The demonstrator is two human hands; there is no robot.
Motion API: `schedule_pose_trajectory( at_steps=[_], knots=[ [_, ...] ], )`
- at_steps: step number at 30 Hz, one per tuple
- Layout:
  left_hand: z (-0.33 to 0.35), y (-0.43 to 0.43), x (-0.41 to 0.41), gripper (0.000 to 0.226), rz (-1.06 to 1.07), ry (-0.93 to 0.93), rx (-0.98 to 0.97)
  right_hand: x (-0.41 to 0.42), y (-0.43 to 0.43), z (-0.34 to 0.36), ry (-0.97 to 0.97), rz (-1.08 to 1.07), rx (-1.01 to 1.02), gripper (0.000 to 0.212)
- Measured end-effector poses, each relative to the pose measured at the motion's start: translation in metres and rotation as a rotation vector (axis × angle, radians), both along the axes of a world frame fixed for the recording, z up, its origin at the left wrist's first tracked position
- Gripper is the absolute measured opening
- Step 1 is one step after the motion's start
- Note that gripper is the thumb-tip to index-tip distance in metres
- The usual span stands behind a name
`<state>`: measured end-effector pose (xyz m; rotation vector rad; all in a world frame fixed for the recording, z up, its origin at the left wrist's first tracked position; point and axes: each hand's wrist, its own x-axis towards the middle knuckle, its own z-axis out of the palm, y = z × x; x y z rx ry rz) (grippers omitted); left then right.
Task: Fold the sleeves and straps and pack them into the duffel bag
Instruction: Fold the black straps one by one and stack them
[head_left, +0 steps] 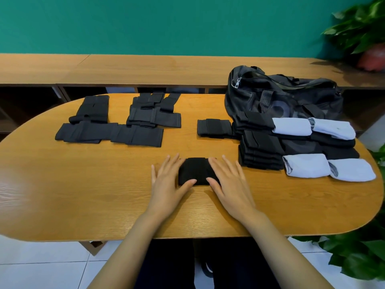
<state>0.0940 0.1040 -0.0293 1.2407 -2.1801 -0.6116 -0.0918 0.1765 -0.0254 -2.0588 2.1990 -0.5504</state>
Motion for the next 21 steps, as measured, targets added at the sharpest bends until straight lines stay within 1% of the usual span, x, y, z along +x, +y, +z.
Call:
schedule_pose_trajectory(
  at_steps=[3, 5, 7, 9, 10, 12, 14, 16, 18, 19, 21],
  knots=[
    [-0.002, -0.004, 0.005, 0.066, -0.095, -0.147, 0.035, -0.002, 0.003, -0.004, 0.021, 0.021, 0.083, 0.07],
    [-0.003, -0.006, 0.007, 0.062, -0.112, -0.242, 0.026, -0.002, 0.003, -0.004, -0.011, 0.02, 0.089, 0.065],
    [-0.003, -0.009, 0.008, 0.057, -0.103, -0.317, -0.029, 0.001, 0.003, 0.0, -0.038, 0.025, 0.059, 0.06],
    [-0.001, -0.01, 0.006, 0.056, -0.083, -0.358, -0.079, 0.007, 0.004, 0.004, -0.05, 0.052, 0.047, 0.052],
    [0.0, -0.01, 0.004, 0.057, -0.066, -0.36, -0.092, 0.01, 0.004, 0.006, -0.034, 0.078, 0.053, 0.052],
    [0.002, -0.012, 0.0, 0.06, -0.028, -0.347, -0.102, 0.018, 0.004, 0.011, 0.048, 0.129, 0.07, 0.062],
    [0.003, -0.015, -0.004, 0.061, -0.002, -0.321, -0.106, 0.025, 0.001, 0.015, 0.119, 0.133, 0.106, 0.074],
    [0.001, -0.02, -0.007, 0.063, 0.006, -0.286, -0.1, 0.03, -0.005, 0.016, 0.151, 0.117, 0.131, 0.088],
    [-0.003, -0.025, -0.005, 0.071, 0.028, -0.214, -0.089, 0.032, -0.012, 0.014, 0.181, 0.112, 0.127, 0.103],
    [-0.007, -0.027, -0.004, 0.077, 0.062, -0.156, -0.069, 0.032, -0.016, 0.013, 0.188, 0.107, 0.119, 0.108],
    [-0.013, -0.032, -0.001, 0.088, 0.163, -0.032, 0.002, 0.028, -0.029, 0.015, 0.204, 0.083, 0.086, 0.103]
  ],
)
